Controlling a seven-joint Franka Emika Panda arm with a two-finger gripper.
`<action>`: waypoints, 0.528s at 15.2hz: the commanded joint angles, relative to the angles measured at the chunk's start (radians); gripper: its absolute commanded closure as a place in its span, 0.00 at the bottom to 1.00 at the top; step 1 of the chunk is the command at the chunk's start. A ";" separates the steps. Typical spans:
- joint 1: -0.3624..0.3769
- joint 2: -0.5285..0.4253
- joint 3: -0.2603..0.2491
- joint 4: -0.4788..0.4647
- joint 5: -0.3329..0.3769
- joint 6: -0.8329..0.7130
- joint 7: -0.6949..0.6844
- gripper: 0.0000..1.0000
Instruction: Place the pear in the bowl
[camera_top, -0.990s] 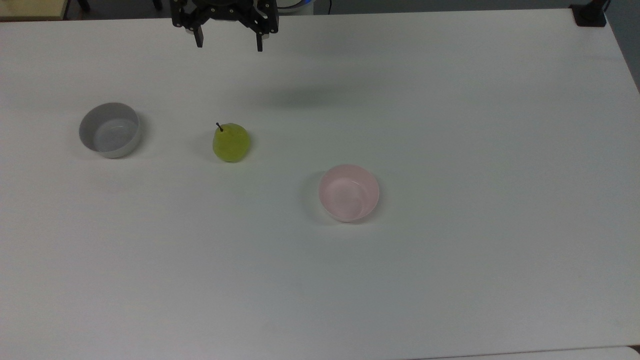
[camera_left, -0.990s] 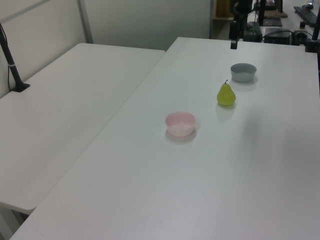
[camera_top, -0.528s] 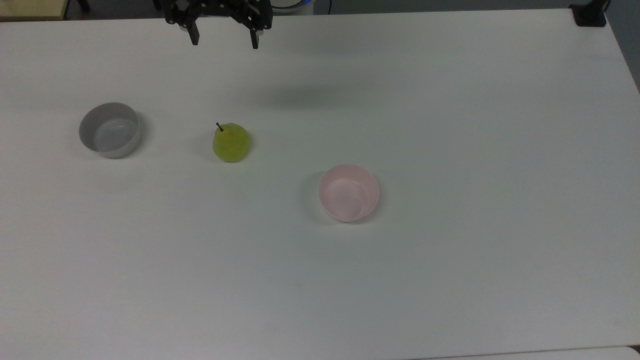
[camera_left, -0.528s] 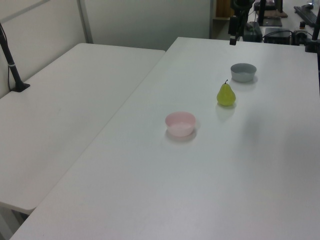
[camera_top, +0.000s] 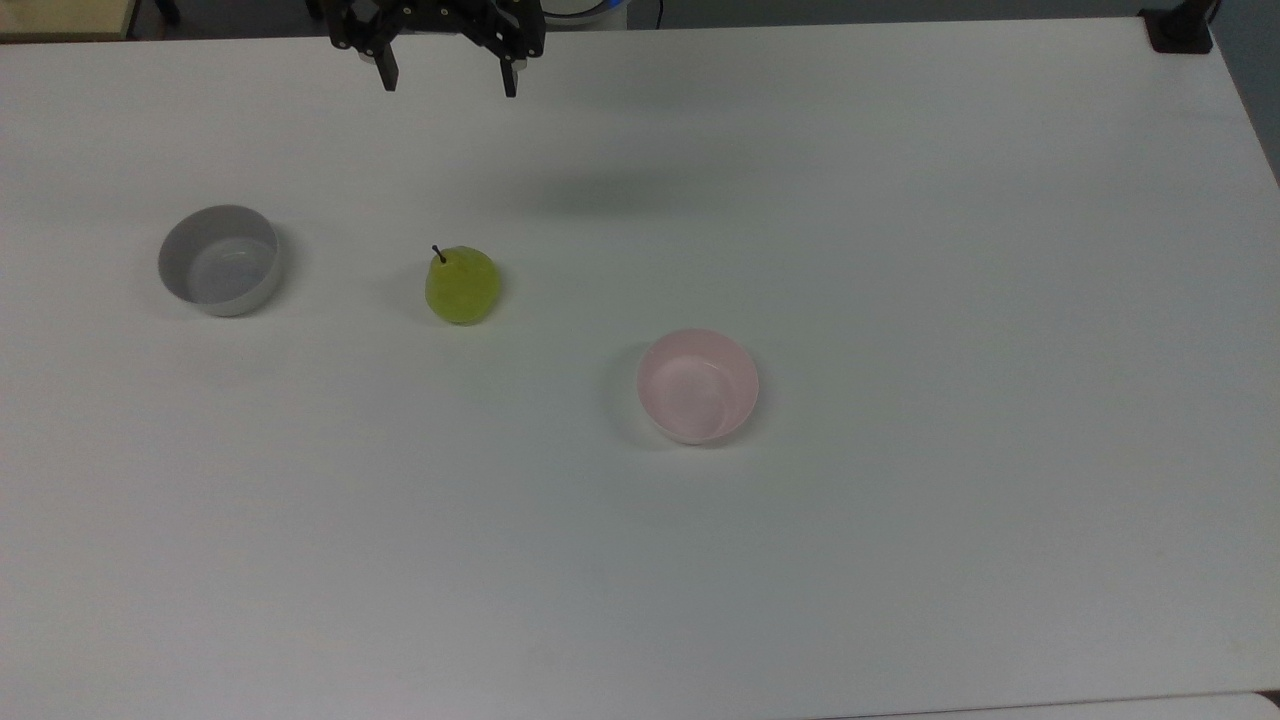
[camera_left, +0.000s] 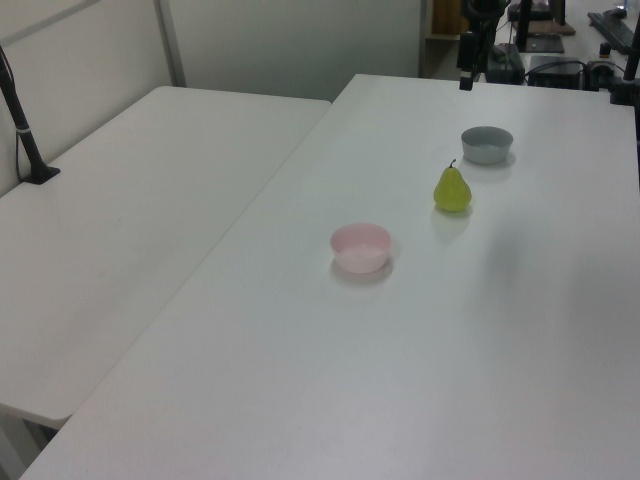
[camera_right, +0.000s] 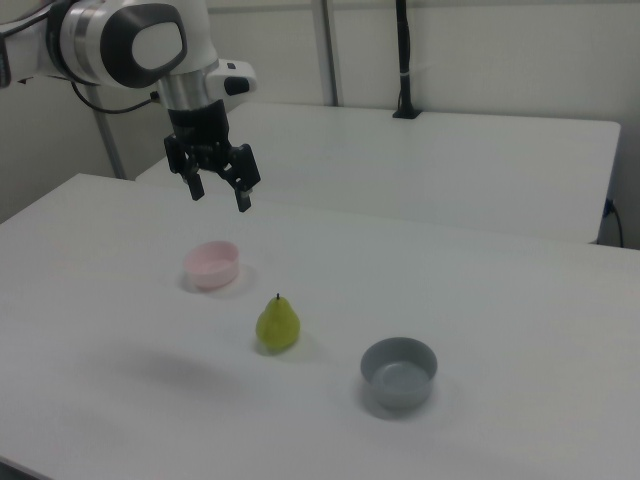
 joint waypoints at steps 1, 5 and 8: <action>0.001 0.002 -0.022 0.005 0.019 -0.018 -0.095 0.00; 0.007 0.052 -0.024 -0.017 0.018 0.033 -0.152 0.00; 0.016 0.104 -0.039 -0.057 0.008 0.113 -0.176 0.00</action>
